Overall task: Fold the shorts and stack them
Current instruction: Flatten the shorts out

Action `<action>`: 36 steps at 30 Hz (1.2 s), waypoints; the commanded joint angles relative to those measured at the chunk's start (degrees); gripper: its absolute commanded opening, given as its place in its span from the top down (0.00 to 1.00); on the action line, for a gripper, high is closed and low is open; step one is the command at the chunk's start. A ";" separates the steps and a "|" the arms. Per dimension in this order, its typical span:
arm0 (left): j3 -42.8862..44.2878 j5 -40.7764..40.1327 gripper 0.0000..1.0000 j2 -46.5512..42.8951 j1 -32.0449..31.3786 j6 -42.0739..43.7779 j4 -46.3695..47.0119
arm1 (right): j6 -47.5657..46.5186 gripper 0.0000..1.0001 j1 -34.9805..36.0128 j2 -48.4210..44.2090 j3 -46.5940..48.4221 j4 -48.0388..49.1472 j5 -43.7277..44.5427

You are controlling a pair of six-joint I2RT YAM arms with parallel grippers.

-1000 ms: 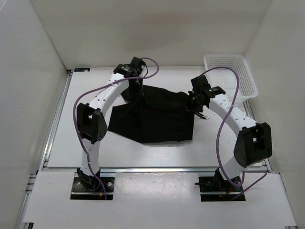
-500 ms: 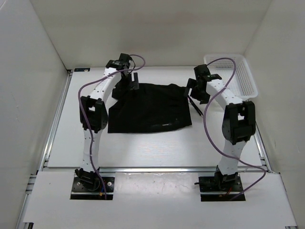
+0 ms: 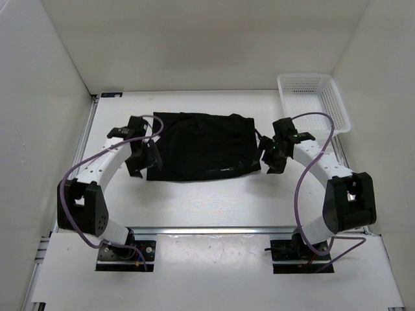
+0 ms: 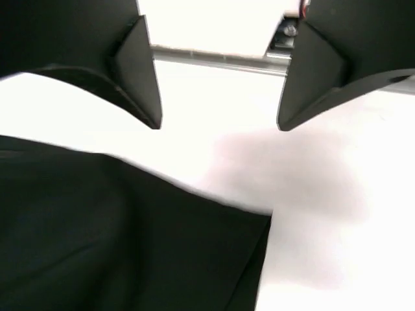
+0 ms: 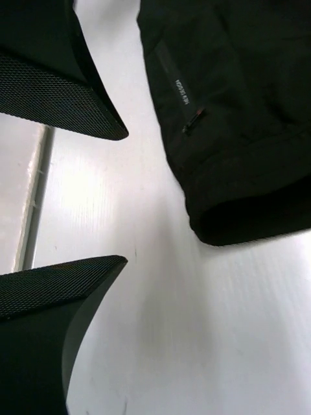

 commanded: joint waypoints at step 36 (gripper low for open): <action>-3.67 5.71 0.89 13.52 5.95 -5.96 15.11 | 16.33 0.50 2.29 15.05 -6.24 18.22 1.13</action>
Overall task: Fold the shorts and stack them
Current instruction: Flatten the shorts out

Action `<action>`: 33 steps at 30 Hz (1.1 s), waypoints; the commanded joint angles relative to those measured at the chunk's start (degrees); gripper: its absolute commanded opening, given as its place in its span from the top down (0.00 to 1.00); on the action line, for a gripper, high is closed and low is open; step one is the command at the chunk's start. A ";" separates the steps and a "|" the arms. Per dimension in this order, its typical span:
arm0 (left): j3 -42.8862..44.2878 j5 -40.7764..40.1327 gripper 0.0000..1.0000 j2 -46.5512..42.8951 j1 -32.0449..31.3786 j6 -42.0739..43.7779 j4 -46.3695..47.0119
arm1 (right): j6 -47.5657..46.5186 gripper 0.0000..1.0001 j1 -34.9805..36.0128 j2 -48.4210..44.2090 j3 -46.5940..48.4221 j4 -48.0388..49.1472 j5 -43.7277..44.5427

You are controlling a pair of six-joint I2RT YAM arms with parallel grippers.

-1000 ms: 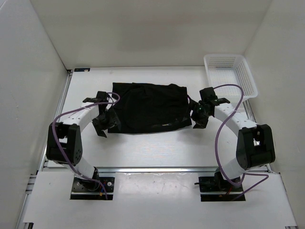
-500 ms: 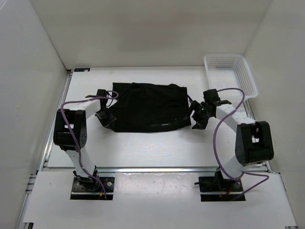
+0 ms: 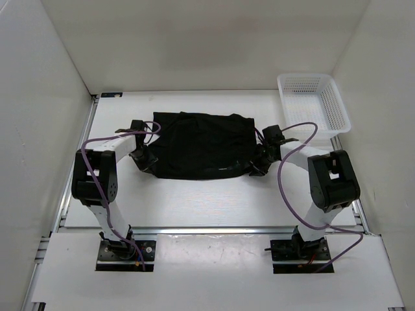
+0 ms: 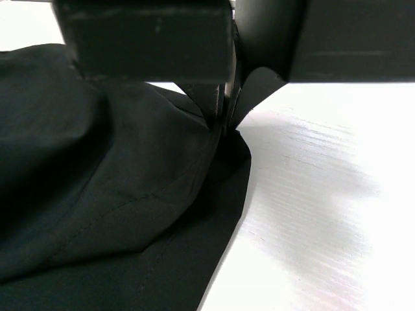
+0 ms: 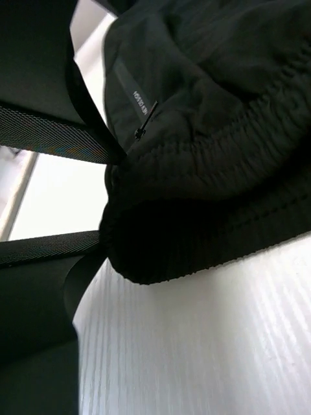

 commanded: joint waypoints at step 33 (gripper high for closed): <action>16.53 0.89 0.89 -18.40 2.74 5.88 -10.87 | -4.79 1.00 1.69 -20.02 8.20 -12.35 24.36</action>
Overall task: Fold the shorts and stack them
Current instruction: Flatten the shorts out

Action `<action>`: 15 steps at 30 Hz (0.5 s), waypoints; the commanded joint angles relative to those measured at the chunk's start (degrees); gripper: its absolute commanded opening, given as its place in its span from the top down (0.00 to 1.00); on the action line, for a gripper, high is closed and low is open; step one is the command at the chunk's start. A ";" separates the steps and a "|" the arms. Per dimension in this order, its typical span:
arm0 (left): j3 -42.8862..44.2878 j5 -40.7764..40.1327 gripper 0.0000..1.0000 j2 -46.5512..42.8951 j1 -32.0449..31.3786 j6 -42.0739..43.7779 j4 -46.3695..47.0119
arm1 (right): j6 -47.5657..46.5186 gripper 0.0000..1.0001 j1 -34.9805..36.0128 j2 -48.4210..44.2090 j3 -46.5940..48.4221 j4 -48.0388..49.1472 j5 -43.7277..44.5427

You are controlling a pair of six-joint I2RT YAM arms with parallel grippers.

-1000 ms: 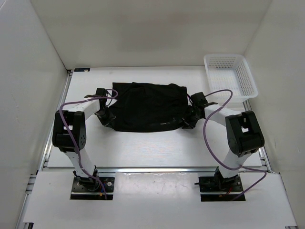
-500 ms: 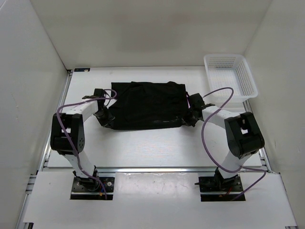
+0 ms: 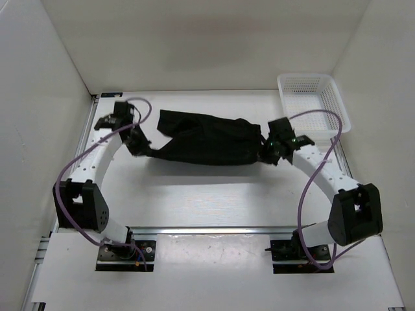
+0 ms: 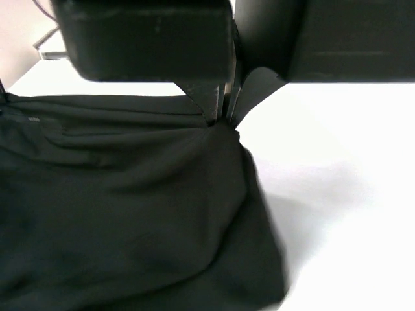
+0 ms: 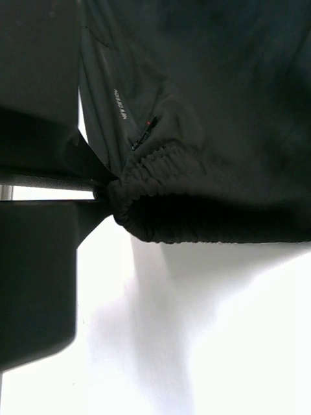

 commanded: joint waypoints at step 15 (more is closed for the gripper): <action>61.99 -2.96 0.89 -0.76 9.52 5.82 -16.80 | -24.20 1.00 -4.47 -0.07 59.39 -22.66 1.93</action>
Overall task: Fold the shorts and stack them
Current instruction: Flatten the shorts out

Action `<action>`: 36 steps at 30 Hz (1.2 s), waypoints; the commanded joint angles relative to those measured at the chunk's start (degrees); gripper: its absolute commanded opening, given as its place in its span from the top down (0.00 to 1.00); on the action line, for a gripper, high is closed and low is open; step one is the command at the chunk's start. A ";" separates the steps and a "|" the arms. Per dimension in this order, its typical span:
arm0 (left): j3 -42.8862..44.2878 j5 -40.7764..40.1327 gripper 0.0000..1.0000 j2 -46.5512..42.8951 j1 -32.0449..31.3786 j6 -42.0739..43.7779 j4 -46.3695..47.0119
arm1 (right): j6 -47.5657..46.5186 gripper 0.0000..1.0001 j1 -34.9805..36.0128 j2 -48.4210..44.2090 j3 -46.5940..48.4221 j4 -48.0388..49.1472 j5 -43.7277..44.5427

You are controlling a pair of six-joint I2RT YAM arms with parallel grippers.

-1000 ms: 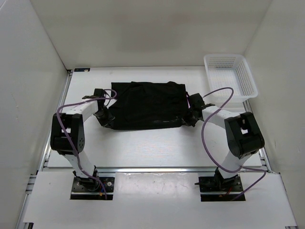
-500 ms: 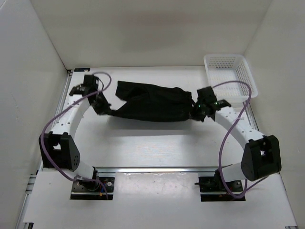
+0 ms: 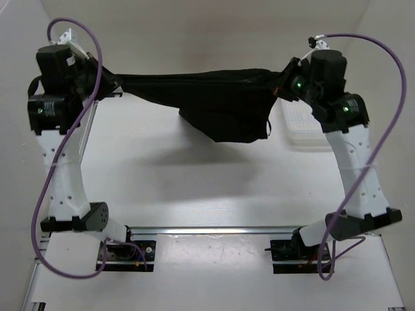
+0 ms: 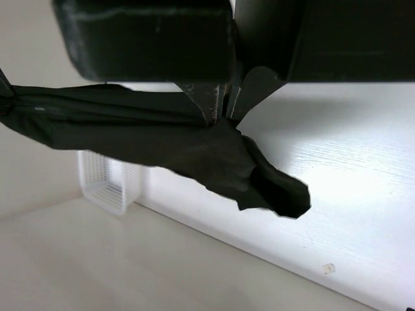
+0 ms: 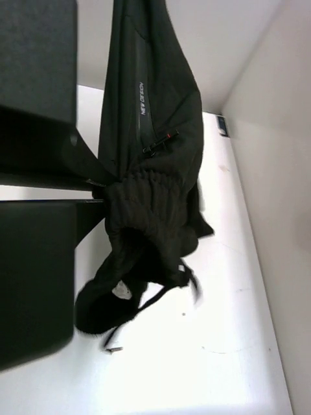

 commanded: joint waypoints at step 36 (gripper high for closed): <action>25.02 3.09 0.89 12.98 13.56 -1.84 10.15 | -6.11 1.00 -5.07 18.36 35.36 -1.58 1.39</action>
